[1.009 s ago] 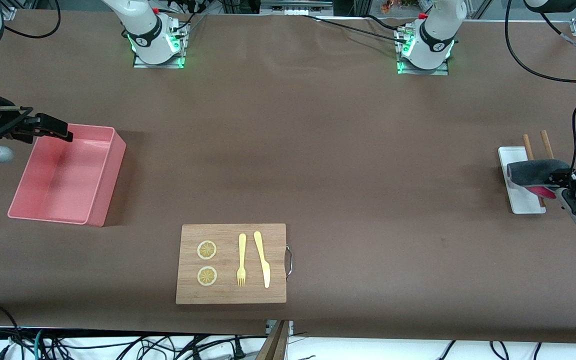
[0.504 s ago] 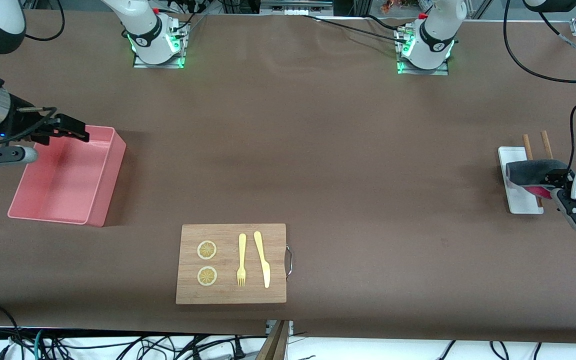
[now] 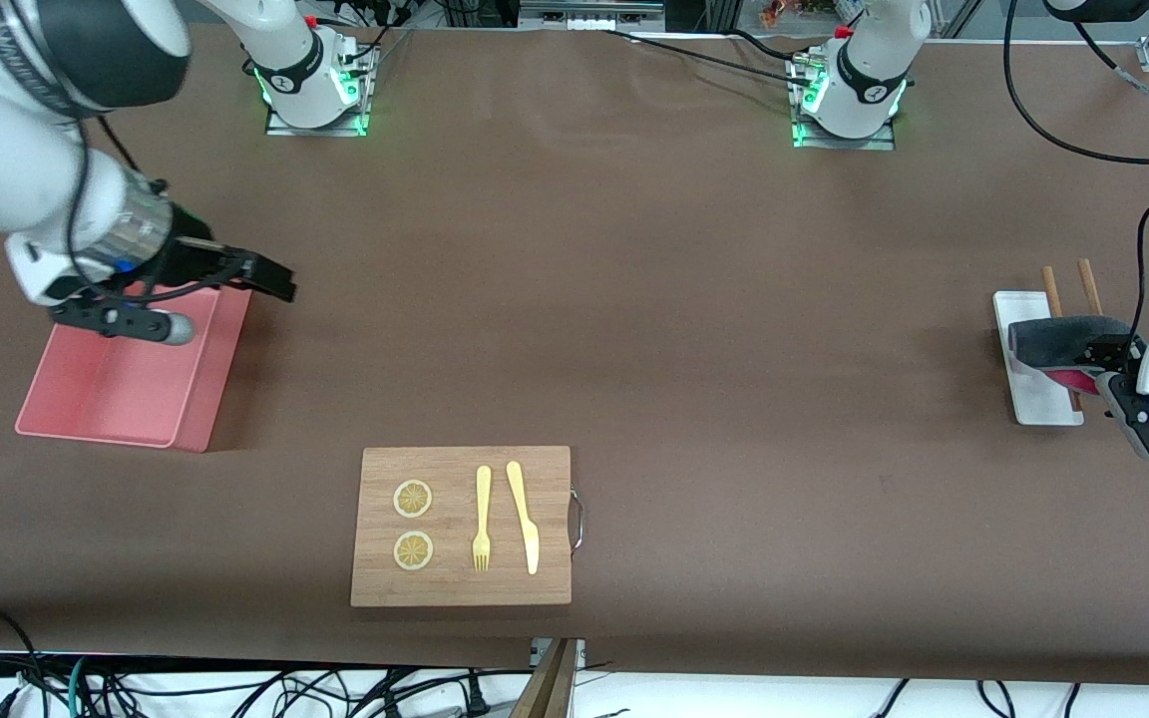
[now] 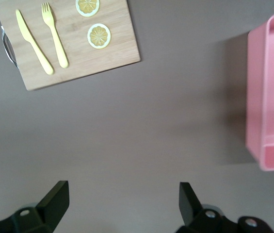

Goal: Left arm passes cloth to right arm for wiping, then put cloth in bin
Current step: 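Close the left gripper on the cloth while the right gripper moves inward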

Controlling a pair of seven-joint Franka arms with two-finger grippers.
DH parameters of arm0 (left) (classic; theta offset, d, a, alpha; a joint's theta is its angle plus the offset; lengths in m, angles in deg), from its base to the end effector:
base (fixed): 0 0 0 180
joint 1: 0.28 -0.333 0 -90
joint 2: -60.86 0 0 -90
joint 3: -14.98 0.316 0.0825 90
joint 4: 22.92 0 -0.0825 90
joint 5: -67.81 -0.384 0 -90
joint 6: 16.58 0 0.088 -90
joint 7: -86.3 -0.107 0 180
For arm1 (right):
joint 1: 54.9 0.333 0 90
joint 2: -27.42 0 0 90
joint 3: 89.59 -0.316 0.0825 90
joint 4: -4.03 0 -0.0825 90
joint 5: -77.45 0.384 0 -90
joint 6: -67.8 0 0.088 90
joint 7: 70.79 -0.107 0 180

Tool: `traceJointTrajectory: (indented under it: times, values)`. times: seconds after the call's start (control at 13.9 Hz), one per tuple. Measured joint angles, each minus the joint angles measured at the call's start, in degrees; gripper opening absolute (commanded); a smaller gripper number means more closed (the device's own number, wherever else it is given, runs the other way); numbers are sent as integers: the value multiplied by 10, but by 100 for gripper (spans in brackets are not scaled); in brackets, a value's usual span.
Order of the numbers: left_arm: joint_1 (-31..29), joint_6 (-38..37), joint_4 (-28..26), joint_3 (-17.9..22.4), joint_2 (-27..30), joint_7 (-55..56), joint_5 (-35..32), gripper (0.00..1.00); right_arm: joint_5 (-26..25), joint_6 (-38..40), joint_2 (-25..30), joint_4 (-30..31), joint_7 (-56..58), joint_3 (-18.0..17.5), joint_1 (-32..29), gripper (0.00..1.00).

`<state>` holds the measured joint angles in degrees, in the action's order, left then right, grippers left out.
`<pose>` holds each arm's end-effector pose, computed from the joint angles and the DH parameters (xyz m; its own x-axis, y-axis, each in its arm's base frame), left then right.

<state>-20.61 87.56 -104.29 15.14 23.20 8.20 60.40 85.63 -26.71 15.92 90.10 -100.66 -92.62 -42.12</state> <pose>0.6447 0.2519 0.2931 0.4704 -0.8668 -0.1654 -0.8364 -0.4977 0.2296 0.5912 0.1791 0.5472 0.9605 -0.2501 -0.1223 -0.2630 -0.9591 -0.1044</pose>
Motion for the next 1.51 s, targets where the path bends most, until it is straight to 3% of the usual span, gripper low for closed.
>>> traceJointTrajectory:
  times: [0.29,0.5,0.58,0.65,0.72,1.08,1.51]
  values:
    - [-3,-4,0,0,3,-9,0,58,0,-10,-3,0,-42,0,17,100]
    - [-4,-4,1,0,4,-10,0,55,7,-18,-5,0,-93,0,21,100]
    - [-4,-4,1,0,4,-10,0,58,10,-21,-5,0,-104,0,23,100]
    - [-4,-5,1,0,4,-10,0,71,12,-23,-5,0,-109,0,25,100]
    - [-4,-9,1,-1,4,-10,1,74,13,-24,-5,0,-111,0,25,100]
    - [-3,-59,1,-3,4,-10,16,75,43,-27,-6,0,-131,1,25,100]
    - [-1,-75,3,-12,8,-11,16,75,48,-62,-11,0,-233,1,52,100]
